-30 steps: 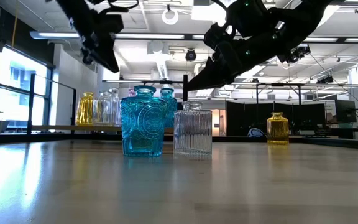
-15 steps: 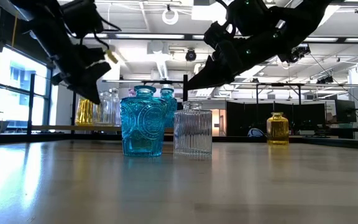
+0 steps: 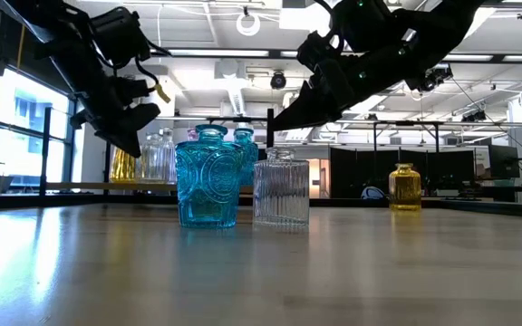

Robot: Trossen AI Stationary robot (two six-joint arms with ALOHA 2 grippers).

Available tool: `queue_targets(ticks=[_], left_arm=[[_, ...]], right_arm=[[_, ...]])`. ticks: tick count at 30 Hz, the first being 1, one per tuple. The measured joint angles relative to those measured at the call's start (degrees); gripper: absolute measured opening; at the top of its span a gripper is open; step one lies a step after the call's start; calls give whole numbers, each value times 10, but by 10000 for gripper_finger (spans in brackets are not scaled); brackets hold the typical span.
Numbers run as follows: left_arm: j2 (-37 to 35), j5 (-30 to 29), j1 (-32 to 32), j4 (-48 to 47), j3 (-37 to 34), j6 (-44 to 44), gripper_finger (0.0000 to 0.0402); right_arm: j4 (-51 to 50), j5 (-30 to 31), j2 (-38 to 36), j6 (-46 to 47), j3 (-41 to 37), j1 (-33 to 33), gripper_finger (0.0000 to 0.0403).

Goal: Sort vases onto shelf
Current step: Put the left transparent flower vase aligned with the other transparent flower vase on the shelf

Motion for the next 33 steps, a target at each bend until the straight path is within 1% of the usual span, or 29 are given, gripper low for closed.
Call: queue_targets(ticks=[4,7,11,13,15,18,24,33], left_arm=[[0,1,22,1,0,13,0],[0,16,27,1,0,13,0],[0,83,12,0,0,0,0],[0,106,-1,0,0,-8,0],[0,103,-13,2,0,-19,0],[8,80,-16,14,0,-20,0],[44,50,13,47,0,-10,0],[60,49,49,78,0,29,0]], right_arm=[[0,0,0,0,0,0,0],[0,0,0,0,0,0,0],[0,0,0,0,0,0,0],[-2,0,0,0,0,0,0],[-5,0,0,2,0,0,0],[-5,0,0,1,0,0,0],[-5,0,0,0,0,0,0],[-5,0,0,0,0,0,0]])
